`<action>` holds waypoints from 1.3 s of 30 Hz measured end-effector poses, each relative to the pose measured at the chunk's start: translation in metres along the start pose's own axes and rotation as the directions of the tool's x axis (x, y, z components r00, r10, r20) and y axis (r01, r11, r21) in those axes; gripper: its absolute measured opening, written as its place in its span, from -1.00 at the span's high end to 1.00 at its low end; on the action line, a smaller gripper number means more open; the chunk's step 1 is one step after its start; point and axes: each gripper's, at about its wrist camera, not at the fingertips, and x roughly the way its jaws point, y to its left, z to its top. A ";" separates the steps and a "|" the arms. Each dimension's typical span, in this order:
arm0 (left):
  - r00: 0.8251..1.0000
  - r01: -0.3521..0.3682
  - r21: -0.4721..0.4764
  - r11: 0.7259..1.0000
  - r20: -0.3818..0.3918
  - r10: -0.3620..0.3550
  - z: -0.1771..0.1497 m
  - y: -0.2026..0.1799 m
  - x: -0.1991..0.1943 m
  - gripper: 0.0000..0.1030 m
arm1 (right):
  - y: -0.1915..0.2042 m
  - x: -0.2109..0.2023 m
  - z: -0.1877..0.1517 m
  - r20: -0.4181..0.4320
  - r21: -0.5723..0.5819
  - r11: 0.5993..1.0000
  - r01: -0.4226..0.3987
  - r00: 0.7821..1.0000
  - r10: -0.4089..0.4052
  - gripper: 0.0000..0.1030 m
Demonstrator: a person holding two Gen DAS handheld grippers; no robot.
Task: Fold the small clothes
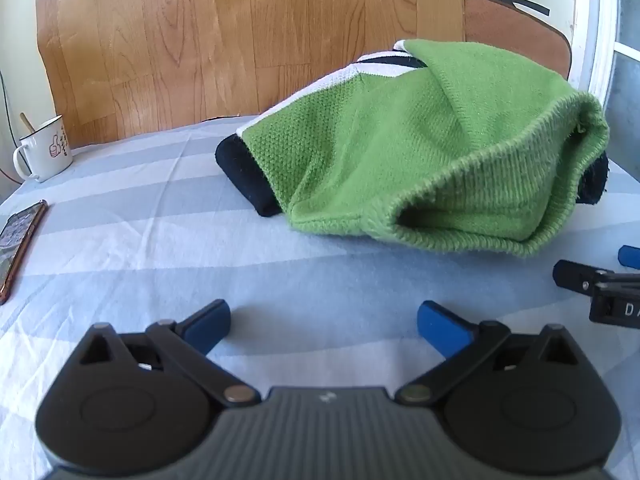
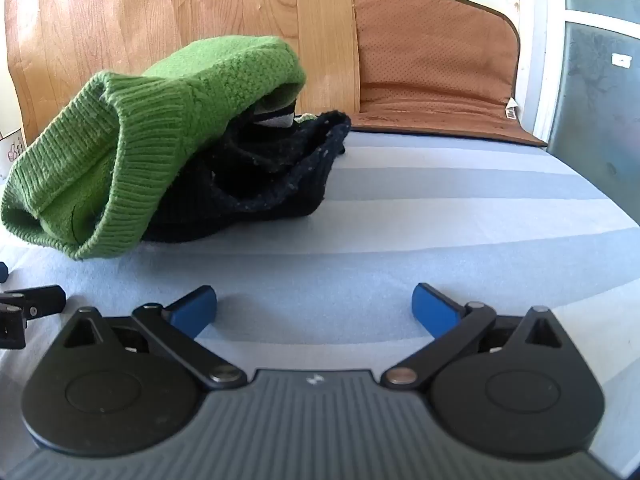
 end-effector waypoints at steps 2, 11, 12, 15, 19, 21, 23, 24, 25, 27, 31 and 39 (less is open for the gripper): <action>1.000 0.006 0.012 1.000 0.005 -0.006 -0.001 0.000 -0.001 -1.00 | 0.000 -0.001 0.000 -0.002 -0.019 1.000 0.000 1.000 0.000 -1.00; 0.978 -0.016 0.181 0.983 0.206 -0.022 -0.018 0.024 -0.045 -0.98 | -0.025 -0.050 -0.001 0.110 -0.153 0.975 -0.159 0.978 0.177 -0.08; 0.971 -0.054 0.234 0.971 0.239 -0.004 -0.014 0.022 -0.048 -0.98 | -0.030 -0.056 0.001 0.143 -0.182 0.971 -0.155 0.973 0.182 -0.06; 0.952 -0.127 0.397 0.909 0.305 0.000 -0.007 0.012 -0.044 -0.91 | -0.020 -0.067 0.018 0.246 -0.363 0.930 -0.061 0.956 0.159 -0.05; 0.952 -0.154 0.539 0.828 0.306 -0.023 -0.011 0.001 -0.031 -0.76 | 0.009 -0.057 0.032 0.294 -0.674 0.735 0.077 0.940 0.171 -0.04; 0.957 -0.128 0.537 0.834 0.288 -0.039 -0.010 0.001 -0.025 -0.76 | 0.022 -0.047 0.038 0.282 -0.784 0.613 0.101 0.937 0.206 -0.02; 0.957 -0.114 0.534 0.838 0.285 -0.051 -0.013 0.005 -0.024 -0.76 | 0.032 -0.039 0.040 0.253 -0.874 0.472 0.117 0.938 0.238 -0.02; 0.956 -0.119 0.531 0.839 0.289 -0.048 -0.015 0.005 -0.024 -0.76 | 0.035 -0.034 0.037 0.249 -0.912 0.384 0.145 0.939 0.236 -0.03; 0.955 -0.122 0.532 0.838 0.292 -0.046 -0.017 0.007 -0.024 -0.76 | 0.034 -0.035 0.035 0.253 -0.935 0.308 0.175 0.938 0.235 -0.03; 0.955 -0.129 0.539 0.832 0.294 -0.042 -0.016 0.008 -0.024 -0.76 | 0.043 -0.032 0.032 0.252 -0.957 0.210 0.200 0.932 0.260 -0.03; 0.955 -0.149 0.566 0.811 0.296 -0.032 -0.015 0.010 -0.018 -0.76 | 0.059 -0.026 0.047 0.180 -0.978 0.152 0.142 0.943 0.281 0.15; 0.939 -0.155 0.622 0.768 0.334 -0.081 -0.006 0.000 -0.008 -0.77 | 0.049 -0.076 0.089 0.232 -0.837 0.546 0.035 0.927 0.296 0.77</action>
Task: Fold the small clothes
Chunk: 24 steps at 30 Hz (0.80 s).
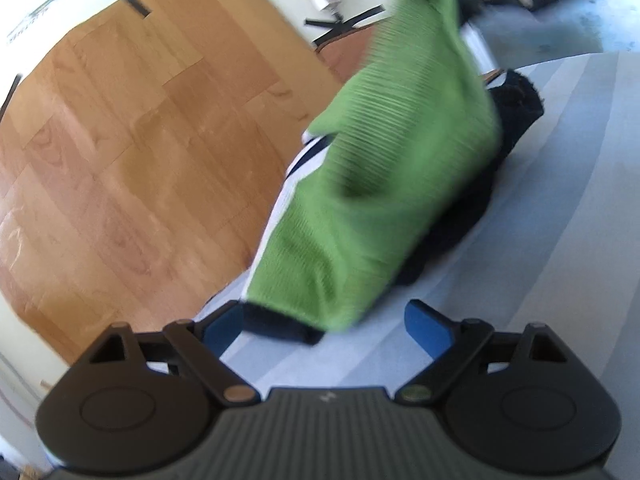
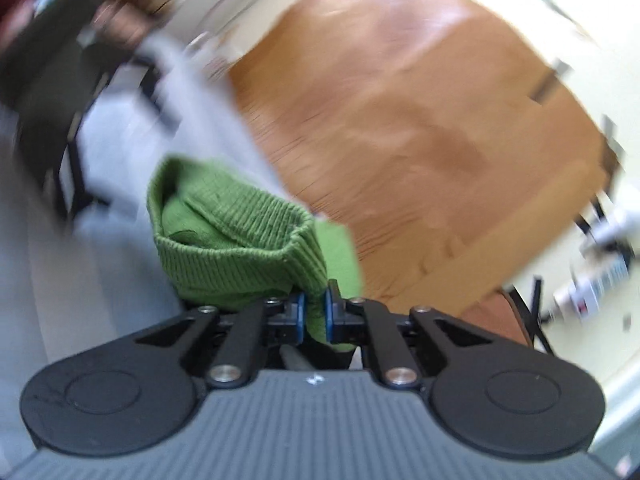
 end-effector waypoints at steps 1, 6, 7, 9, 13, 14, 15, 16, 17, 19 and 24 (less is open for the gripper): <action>1.000 0.005 0.011 1.000 0.014 -0.006 0.003 -0.003 0.001 -0.77 | -0.005 -0.007 0.004 0.012 0.044 0.999 0.011 1.000 -0.012 0.77; 0.999 0.001 0.005 1.000 0.045 -0.002 0.017 -0.010 0.015 -0.74 | -0.009 -0.026 0.018 0.042 0.103 0.992 0.068 0.996 -0.073 0.78; 0.999 0.001 -0.010 1.000 0.044 -0.001 0.018 -0.008 0.018 -0.55 | -0.007 -0.027 0.023 0.043 0.092 0.993 0.080 0.996 -0.084 0.78; 1.000 0.023 -0.047 0.999 0.021 -0.022 0.022 -0.001 0.025 -0.13 | -0.004 -0.029 0.028 0.040 0.083 0.992 0.097 0.994 -0.101 0.78; 0.997 0.071 -0.138 0.988 0.023 -0.069 0.021 0.014 0.014 0.65 | 0.005 -0.036 0.034 0.021 0.057 0.986 0.159 0.987 -0.160 0.78; 0.998 0.046 -0.151 0.987 0.040 -0.041 0.022 0.017 0.008 0.67 | 0.008 -0.040 0.032 0.017 0.066 0.981 0.183 0.983 -0.184 0.78; 0.998 0.011 -0.172 0.985 0.057 -0.001 0.024 0.020 0.001 0.71 | 0.002 -0.038 0.033 0.016 0.083 0.976 0.199 0.979 -0.201 0.78; 0.997 -0.027 -0.201 0.979 0.071 0.042 0.027 0.024 -0.006 0.73 | -0.001 -0.039 0.036 0.022 0.106 0.970 0.218 0.975 -0.221 0.78; 0.993 -0.059 -0.234 0.971 0.085 0.081 0.031 0.029 -0.014 0.74 | -0.004 -0.041 0.040 0.031 0.126 0.962 0.242 0.968 -0.248 0.79; 0.979 -0.116 -0.295 0.948 0.125 0.159 0.043 0.039 -0.030 0.75 | -0.016 -0.044 0.046 0.061 0.158 0.945 0.286 0.953 -0.298 0.79; 0.911 -0.212 -0.386 0.898 0.254 0.324 0.086 0.069 -0.074 0.76 | -0.050 -0.073 0.074 0.142 0.256 0.879 0.402 0.884 -0.446 0.79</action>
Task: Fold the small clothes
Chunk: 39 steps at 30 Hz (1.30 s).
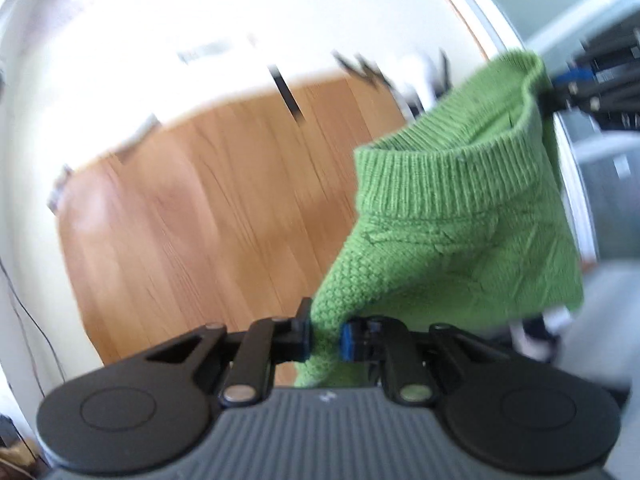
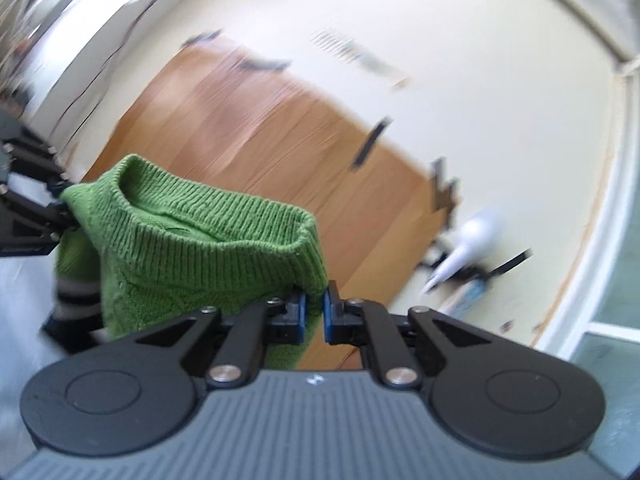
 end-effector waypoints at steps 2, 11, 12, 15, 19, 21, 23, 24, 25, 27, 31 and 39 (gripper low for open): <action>0.996 -0.044 -0.034 0.998 0.080 0.047 0.028 0.008 -0.014 0.76 | -0.016 -0.005 0.020 0.042 0.043 0.998 0.040 0.998 -0.042 0.79; 0.920 -0.170 -0.114 0.979 0.338 0.199 0.139 0.055 -0.076 0.76 | -0.069 -0.032 0.117 0.237 0.130 0.979 0.155 0.954 -0.182 0.79; 0.904 -0.192 -0.102 0.976 0.369 0.216 0.148 0.057 -0.083 0.76 | -0.076 -0.032 0.125 0.250 0.138 0.978 0.159 0.950 -0.190 0.79; 0.865 -0.249 -0.070 0.966 0.433 0.254 0.171 0.060 -0.095 0.76 | -0.095 -0.029 0.144 0.273 0.165 0.973 0.159 0.941 -0.200 0.79; 0.882 -0.257 -0.034 0.966 0.399 0.249 0.176 0.063 -0.062 0.76 | -0.095 -0.001 0.139 0.240 0.184 0.978 0.101 0.960 -0.144 0.79; 0.907 -0.259 -0.008 0.966 0.342 0.246 0.156 0.057 -0.023 0.75 | -0.087 0.026 0.121 0.190 0.194 0.979 0.063 0.977 -0.100 0.79; 0.932 -0.265 0.022 0.964 0.262 0.250 0.132 0.053 0.015 0.75 | -0.073 0.054 0.089 0.134 0.193 0.981 0.026 0.990 -0.053 0.79; 0.946 -0.262 0.033 0.965 0.205 0.250 0.117 0.049 0.038 0.75 | -0.064 0.074 0.075 0.094 0.198 0.980 0.016 0.995 -0.035 0.78; 0.960 -0.250 0.037 0.968 0.138 0.243 0.102 0.044 0.062 0.74 | -0.055 0.097 0.059 0.049 0.207 0.978 0.004 0.999 -0.015 0.78; 0.971 -0.237 0.046 0.970 -0.010 0.238 0.064 0.033 0.113 0.64 | -0.029 0.151 0.023 -0.052 0.224 0.974 -0.019 0.998 0.031 0.73; 0.930 -0.145 0.087 0.986 -0.329 0.166 -0.029 0.015 0.165 0.60 | 0.011 0.213 -0.059 -0.303 0.285 0.954 -0.089 0.936 0.178 0.31; 0.888 -0.001 0.023 1.000 -0.461 0.011 -0.144 0.026 0.085 0.39 | 0.000 0.173 -0.197 -0.485 0.510 0.846 -0.157 0.760 0.433 -0.30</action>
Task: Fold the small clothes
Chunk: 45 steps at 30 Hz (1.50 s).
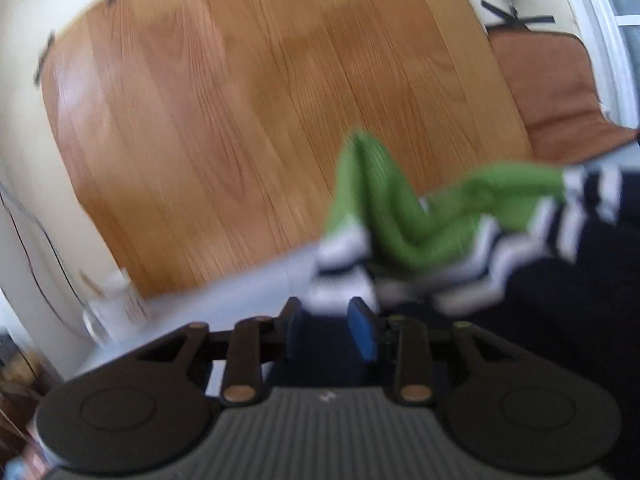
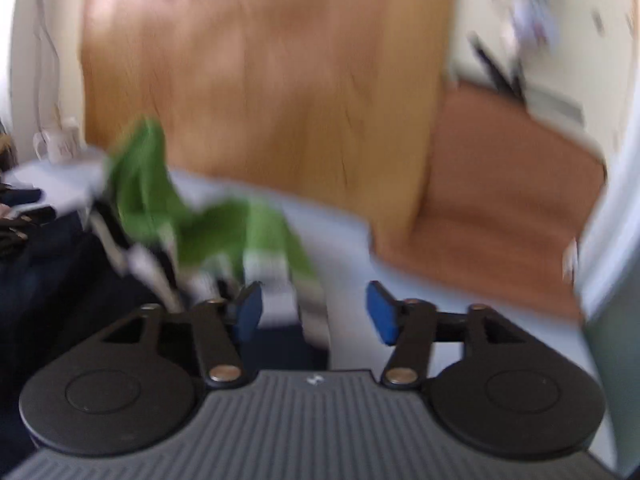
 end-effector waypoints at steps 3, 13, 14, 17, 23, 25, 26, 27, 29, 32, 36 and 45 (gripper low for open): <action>0.999 0.000 -0.012 1.000 -0.037 -0.001 -0.021 0.002 0.000 0.35 | -0.020 0.016 -0.033 -0.108 0.170 0.982 -0.082 0.989 0.101 -0.43; 0.997 0.006 -0.105 0.994 -0.081 -0.014 -0.016 0.020 0.008 0.12 | -0.084 0.043 0.034 -0.047 0.038 0.955 0.295 0.955 -0.293 0.85; 0.996 0.005 -0.111 0.994 -0.086 -0.015 -0.017 0.019 0.008 0.11 | -0.107 0.052 0.044 -0.083 0.081 0.923 0.376 0.926 -0.369 0.76; 0.995 0.020 -0.113 0.993 -0.095 -0.031 -0.012 0.018 0.006 0.08 | -0.149 0.071 0.057 -0.208 0.169 0.874 0.456 0.883 -0.421 -0.04; 0.999 0.044 -0.019 0.999 -0.006 -0.044 0.022 0.013 0.013 -0.17 | -0.089 0.048 0.057 0.011 0.142 0.939 0.314 0.948 -0.319 -0.20; 0.999 0.049 0.035 0.998 -0.006 -0.049 0.033 0.003 0.026 -0.18 | -0.057 0.035 0.047 0.084 0.126 0.974 0.189 0.976 -0.201 -0.28; 0.998 0.058 0.063 0.996 -0.008 -0.058 0.037 -0.002 0.033 -0.18 | -0.039 0.035 0.042 0.110 0.115 0.985 0.130 0.984 -0.143 -0.30; 0.997 0.071 0.088 0.994 -0.014 -0.070 0.041 -0.008 0.039 -0.18 | -0.022 0.037 0.037 0.123 0.102 0.992 0.073 0.989 -0.086 -0.30; 0.996 0.089 0.122 0.989 -0.033 -0.086 0.048 -0.020 0.054 -0.19 | 0.000 0.048 0.033 0.109 0.090 0.996 0.012 0.994 -0.022 -0.30; 0.997 0.061 0.171 0.983 -0.048 -0.053 0.058 -0.032 0.077 0.52 | 0.006 0.067 0.041 0.077 0.069 0.998 -0.011 0.997 0.006 -0.28; 0.992 -0.047 0.118 0.992 -0.112 0.060 0.072 -0.010 0.120 0.87 | -0.001 0.094 0.070 0.066 0.036 0.999 -0.035 0.997 0.033 -0.27; 0.966 0.009 0.039 0.999 -0.259 0.002 0.073 0.031 0.171 0.85 | -0.017 0.201 0.106 -0.067 0.062 0.983 -0.174 0.982 0.178 -0.31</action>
